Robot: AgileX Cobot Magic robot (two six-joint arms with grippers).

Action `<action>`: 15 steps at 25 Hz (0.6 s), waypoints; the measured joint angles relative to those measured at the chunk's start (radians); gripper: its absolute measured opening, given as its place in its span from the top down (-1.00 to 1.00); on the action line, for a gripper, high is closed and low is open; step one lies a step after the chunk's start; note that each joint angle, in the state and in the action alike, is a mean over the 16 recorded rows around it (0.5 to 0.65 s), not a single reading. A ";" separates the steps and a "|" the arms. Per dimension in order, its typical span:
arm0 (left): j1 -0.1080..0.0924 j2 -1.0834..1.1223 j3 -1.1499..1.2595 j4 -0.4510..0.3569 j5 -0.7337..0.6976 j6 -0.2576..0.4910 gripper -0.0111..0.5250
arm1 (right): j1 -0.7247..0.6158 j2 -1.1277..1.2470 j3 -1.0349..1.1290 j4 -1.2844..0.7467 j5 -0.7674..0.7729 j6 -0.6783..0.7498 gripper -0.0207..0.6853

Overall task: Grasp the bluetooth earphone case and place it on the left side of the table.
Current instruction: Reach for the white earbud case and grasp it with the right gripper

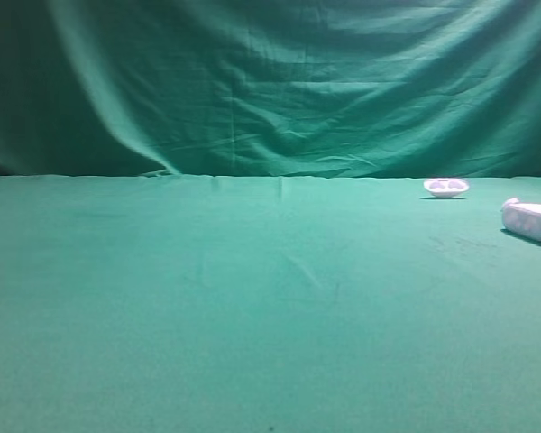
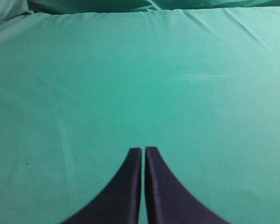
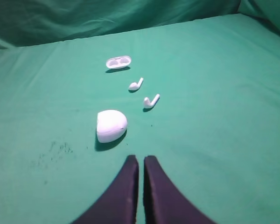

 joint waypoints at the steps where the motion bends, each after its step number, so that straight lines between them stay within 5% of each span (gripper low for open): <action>1: 0.000 0.000 0.000 0.000 0.000 0.000 0.96 | 0.000 0.020 -0.018 0.010 -0.013 -0.003 0.94; 6: 0.000 0.000 0.000 0.000 0.000 0.000 0.96 | 0.000 0.182 -0.146 0.044 0.019 -0.019 0.94; 15: 0.000 0.000 0.000 0.000 0.000 0.000 0.96 | 0.026 0.666 -0.477 0.041 0.379 -0.126 0.94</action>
